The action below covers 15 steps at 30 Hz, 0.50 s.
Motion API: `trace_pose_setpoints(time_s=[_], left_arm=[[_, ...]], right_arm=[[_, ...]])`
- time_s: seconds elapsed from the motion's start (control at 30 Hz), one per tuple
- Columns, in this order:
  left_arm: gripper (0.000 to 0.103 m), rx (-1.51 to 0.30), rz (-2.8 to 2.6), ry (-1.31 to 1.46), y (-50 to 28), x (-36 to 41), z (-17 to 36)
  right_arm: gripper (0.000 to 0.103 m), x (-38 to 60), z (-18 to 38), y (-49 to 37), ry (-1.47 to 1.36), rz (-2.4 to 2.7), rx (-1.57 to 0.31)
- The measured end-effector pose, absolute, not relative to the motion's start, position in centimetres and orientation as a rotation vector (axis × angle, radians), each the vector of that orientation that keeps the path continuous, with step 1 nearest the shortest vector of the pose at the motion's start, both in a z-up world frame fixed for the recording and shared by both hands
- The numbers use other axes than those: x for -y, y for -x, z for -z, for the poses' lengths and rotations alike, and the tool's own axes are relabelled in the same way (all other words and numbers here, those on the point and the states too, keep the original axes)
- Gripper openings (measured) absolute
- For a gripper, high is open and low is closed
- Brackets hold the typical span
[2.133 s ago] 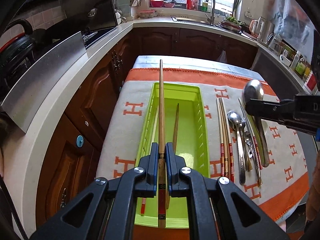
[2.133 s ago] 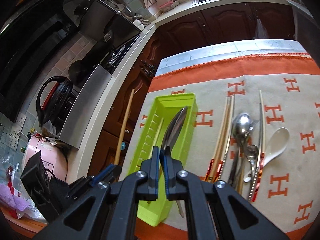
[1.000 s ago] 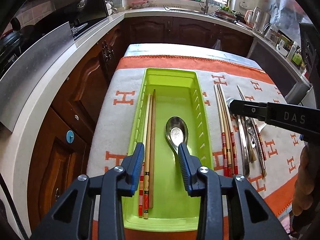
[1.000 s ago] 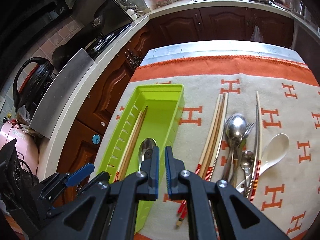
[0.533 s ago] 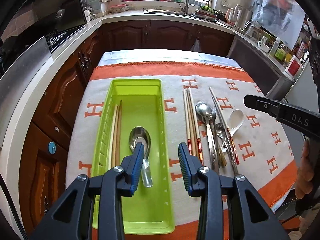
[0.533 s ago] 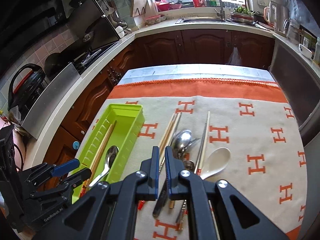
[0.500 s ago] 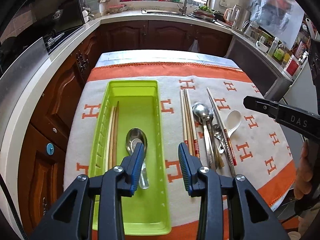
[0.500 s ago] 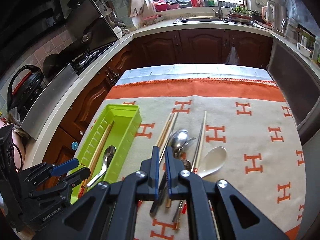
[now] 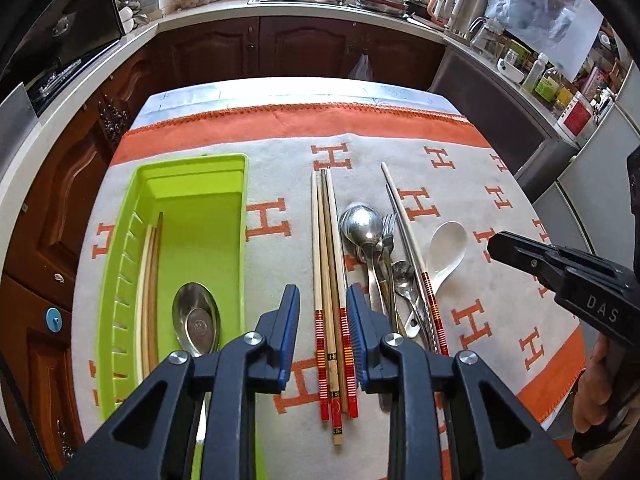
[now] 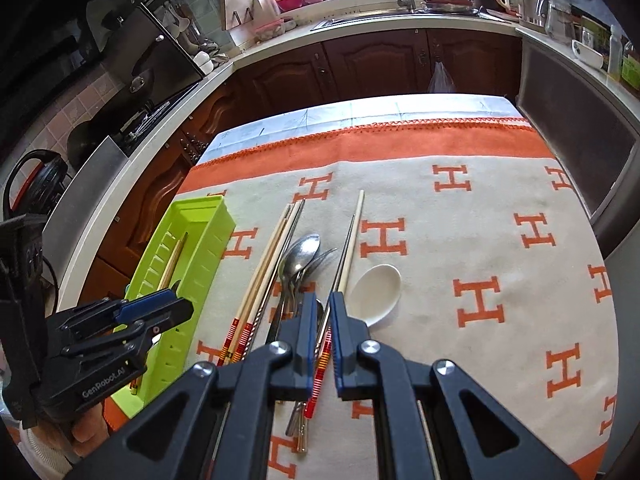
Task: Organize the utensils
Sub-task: 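Grasp a red-banded chopstick with the right tool while the left tool grasps another chopstick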
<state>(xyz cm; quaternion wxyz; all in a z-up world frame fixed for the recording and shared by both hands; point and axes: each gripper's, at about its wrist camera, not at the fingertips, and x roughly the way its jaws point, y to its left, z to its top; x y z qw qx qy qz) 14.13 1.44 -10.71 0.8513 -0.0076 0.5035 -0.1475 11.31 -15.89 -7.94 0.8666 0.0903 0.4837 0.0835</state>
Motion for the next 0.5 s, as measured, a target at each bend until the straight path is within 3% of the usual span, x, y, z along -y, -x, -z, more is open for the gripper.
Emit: trace_pose_setpoints(time_s=[0.5], left_arm=[[0.012,-1.170,0.255,-0.041,-17.5,0.1,15.9]], right_arm=[[0.007,15.8,12.6,-12.6,-0.244,-0.243,-1.092]])
